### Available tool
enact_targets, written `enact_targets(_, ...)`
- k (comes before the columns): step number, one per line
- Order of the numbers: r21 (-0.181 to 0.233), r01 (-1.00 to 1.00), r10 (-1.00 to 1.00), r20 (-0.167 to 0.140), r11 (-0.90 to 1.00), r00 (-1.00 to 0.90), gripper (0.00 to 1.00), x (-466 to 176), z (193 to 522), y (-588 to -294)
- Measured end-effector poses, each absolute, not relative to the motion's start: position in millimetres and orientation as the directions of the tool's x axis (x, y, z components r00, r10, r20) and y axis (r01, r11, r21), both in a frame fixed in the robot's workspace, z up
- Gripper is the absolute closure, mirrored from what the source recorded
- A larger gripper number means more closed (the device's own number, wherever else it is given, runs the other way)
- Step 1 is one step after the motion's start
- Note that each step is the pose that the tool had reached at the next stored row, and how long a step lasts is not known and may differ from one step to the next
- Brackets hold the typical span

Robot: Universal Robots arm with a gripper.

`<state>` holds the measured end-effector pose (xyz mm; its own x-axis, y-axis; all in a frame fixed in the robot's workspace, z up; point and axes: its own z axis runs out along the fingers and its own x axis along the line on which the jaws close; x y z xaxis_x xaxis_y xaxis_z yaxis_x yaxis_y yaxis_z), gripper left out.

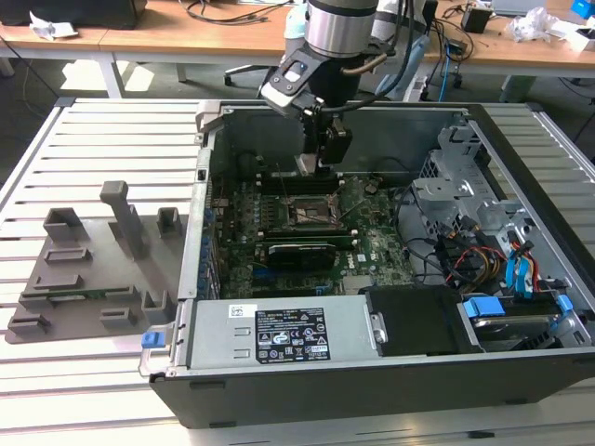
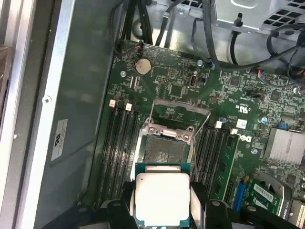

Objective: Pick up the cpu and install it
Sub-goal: 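Place the cpu into insertion slot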

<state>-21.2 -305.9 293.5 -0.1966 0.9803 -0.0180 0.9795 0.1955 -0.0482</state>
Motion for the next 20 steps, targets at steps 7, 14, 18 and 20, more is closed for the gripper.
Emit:
enact_targets(7,-0.048,0.989,0.990,-0.019,0.138,-0.139,0.45,-21.2,293.5,-305.9)
enact_targets(14,-0.048,0.996,0.997,-0.019,0.080,-0.081,0.45,-21.2,293.5,-305.9)
enact_targets(18,-0.048,0.998,0.999,-0.020,0.047,-0.048,0.45,-21.2,293.5,-305.9)
enact_targets(20,-0.048,0.998,0.999,-0.020,0.033,-0.034,0.45,-21.2,293.5,-305.9)
